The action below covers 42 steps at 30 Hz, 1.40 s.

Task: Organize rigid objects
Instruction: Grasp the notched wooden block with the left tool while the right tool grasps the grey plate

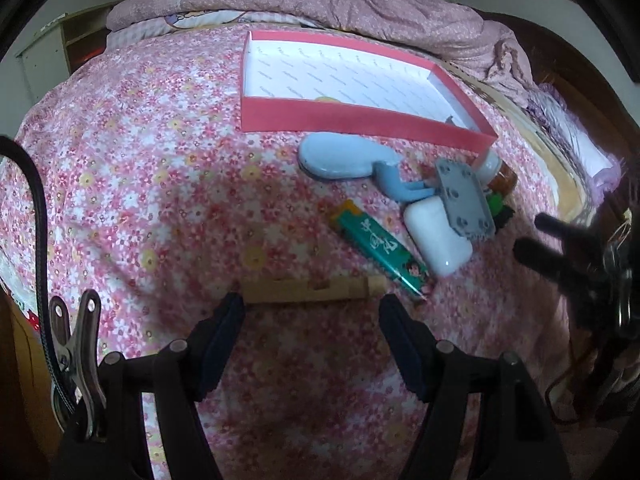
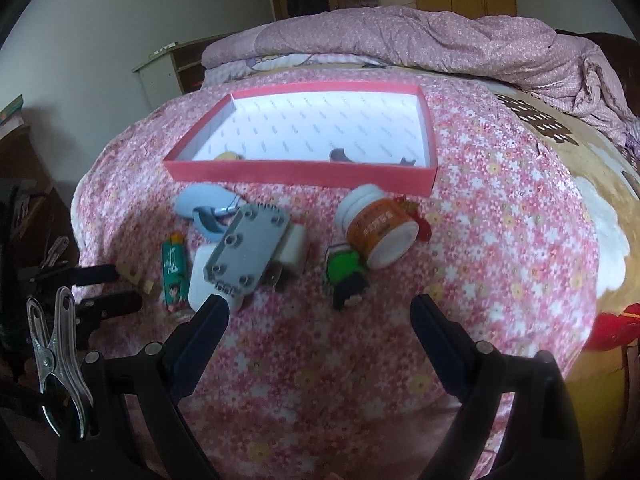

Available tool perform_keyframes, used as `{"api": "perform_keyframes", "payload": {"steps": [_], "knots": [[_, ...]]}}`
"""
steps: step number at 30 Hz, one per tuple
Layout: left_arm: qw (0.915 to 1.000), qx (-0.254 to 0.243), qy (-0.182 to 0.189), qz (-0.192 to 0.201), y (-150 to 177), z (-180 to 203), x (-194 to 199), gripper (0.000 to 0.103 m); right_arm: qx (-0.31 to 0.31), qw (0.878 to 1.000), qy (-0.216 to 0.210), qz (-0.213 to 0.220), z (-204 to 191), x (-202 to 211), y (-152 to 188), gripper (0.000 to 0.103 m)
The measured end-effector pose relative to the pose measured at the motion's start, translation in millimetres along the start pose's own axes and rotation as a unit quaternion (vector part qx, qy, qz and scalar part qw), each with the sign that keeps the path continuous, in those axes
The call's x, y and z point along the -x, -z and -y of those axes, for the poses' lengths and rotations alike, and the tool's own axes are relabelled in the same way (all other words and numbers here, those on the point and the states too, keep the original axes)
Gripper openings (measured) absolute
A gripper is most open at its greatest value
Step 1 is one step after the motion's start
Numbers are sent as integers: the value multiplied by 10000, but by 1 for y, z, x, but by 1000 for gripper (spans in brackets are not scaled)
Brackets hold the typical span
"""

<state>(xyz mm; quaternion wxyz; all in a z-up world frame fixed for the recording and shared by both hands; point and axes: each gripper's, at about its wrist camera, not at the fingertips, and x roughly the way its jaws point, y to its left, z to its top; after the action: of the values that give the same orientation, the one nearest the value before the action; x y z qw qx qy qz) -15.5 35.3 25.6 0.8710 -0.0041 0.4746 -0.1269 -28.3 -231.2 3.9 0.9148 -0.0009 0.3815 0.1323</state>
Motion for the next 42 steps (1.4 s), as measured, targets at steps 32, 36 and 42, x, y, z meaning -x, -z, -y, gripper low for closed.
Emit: {"api": "perform_keyframes", "payload": {"steps": [32, 36, 42], "knots": [[9991, -392, -91, 99, 0, 24, -17, 90, -405, 9984, -205, -339, 12, -19, 18, 95], [9992, -321, -144, 202, 0, 20, -14, 81, -408, 9983, -254, -318, 12, -19, 18, 97], [9991, -223, -194, 313, 1, 14, -8, 80, -278, 9987, -257, -346, 7, -22, 19, 103]]}}
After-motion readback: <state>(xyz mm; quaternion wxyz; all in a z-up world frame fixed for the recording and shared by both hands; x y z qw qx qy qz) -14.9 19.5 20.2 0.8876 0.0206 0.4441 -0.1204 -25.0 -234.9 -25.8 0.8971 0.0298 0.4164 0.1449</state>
